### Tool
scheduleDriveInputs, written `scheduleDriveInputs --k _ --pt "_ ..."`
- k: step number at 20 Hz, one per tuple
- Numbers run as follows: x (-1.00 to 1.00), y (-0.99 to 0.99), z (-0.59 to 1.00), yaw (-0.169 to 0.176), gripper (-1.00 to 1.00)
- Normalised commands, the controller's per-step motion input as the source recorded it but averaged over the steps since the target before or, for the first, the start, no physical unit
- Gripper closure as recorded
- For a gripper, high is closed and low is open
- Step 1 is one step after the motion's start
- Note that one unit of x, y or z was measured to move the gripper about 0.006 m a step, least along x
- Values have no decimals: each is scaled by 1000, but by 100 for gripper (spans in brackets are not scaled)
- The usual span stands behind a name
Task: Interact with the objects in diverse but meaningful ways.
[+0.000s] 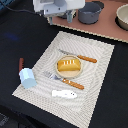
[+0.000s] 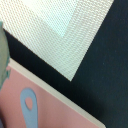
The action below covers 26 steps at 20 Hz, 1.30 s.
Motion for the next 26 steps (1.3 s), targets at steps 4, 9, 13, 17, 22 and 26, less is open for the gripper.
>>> scheduleDriveInputs --k 4,9,13,17,22,26 --pt "875 -226 -21 0 -100" --pt "832 -61 -14 -5 -100" --pt "726 -151 -147 -12 -100" --pt "615 -168 -111 -2 -100" --pt "27 -206 74 107 -100" --pt "-15 -52 331 143 -100"
